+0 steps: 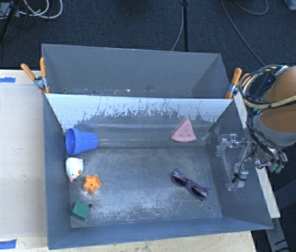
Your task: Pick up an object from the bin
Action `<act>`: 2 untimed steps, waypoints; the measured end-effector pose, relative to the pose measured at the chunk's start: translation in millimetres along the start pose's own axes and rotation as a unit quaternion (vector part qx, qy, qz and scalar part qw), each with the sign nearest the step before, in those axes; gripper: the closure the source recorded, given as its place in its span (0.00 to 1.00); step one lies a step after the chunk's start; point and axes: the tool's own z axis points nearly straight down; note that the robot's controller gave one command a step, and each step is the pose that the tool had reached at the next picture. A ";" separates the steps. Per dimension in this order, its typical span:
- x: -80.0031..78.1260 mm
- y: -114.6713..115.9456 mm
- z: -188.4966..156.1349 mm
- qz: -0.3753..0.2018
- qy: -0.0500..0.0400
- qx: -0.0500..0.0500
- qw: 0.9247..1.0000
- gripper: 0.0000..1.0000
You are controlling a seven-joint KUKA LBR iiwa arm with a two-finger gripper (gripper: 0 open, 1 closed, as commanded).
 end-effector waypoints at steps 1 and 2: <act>-1.5 0.7 -4.6 -0.002 -0.004 0.001 1.000 0.00; -11.9 16.4 37.7 -0.034 -0.005 0.001 0.999 0.00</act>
Offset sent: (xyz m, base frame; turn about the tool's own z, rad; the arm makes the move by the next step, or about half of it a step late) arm 0.0204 0.0376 -0.0909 -0.1512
